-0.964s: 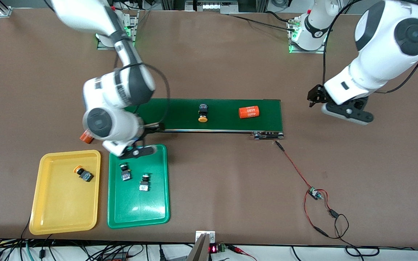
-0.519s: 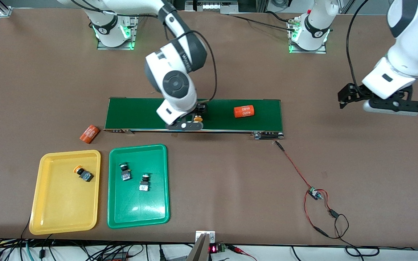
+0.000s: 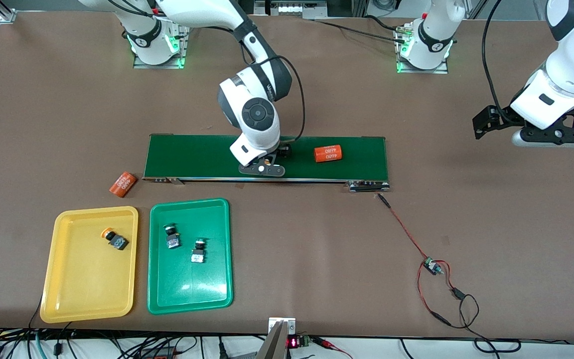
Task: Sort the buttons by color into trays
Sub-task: 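Grasp another yellow button with the right gripper while the left gripper rises, then carry the yellow button over the yellow tray with the right gripper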
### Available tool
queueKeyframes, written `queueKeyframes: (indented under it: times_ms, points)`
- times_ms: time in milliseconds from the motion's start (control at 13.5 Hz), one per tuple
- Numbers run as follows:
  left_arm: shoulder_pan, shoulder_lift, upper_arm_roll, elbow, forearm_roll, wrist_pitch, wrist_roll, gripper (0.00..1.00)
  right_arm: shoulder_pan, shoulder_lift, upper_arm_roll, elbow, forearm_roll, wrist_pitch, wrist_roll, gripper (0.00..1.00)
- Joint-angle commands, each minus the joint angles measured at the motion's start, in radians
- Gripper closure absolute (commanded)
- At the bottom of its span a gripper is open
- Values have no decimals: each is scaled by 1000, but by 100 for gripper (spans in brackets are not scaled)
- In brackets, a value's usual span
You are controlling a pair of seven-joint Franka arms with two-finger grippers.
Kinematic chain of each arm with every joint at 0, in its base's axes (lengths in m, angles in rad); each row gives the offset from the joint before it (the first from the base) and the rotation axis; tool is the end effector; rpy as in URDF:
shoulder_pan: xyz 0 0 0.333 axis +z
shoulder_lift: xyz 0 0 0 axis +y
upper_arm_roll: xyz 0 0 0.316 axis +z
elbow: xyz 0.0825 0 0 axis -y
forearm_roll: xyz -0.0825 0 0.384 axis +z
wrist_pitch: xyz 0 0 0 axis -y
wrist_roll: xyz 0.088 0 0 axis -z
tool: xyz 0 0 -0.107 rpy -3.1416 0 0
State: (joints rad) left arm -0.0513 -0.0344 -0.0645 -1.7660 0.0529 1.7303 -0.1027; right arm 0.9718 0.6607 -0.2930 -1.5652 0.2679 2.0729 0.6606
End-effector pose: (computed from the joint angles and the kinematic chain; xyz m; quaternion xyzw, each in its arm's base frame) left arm 0.5485 -0.0594 0.5646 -0.9996 0.0107 -0.0023 0.0271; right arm 0.5082 0.4627 0.2588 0.9972 -0.0389 -0.0605 0.0193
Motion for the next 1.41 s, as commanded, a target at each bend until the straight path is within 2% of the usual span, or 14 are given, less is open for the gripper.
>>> queueKeyframes:
  times_ms: [0,222,445,593,741,964,1038,1186,1334]
  points:
    - [-16,-7,3,14,-13,-21,-14,0,-8,-15,-3,-18,-13,3,13,0]
    - [-16,-13,-1,14,-15,-24,-8,0,2,-6,-3,-38,-12,0,19,40]
    - [-15,-15,-35,16,-13,-26,-17,0,2,-7,-3,-38,-12,0,34,80]
    - [-16,-13,-43,17,-13,-32,-21,0,-2,-25,-5,-24,-7,-2,27,98]
    - [-10,-12,-34,51,-15,-58,-26,0,-10,-74,-18,6,-6,-48,27,100]
    - [-10,-9,-34,62,-15,-72,-22,0,-28,-81,-153,149,-2,-187,11,100]
    - [-10,-10,-35,60,-15,-72,-23,0,-51,-63,-181,186,-12,-209,8,100]
    - [-15,-9,-35,63,-13,-72,-23,0,-123,-53,-190,195,-12,-209,-53,100]
    - [-16,-7,-35,65,-12,-72,-17,0,-207,-50,-190,195,-10,-212,-198,100]
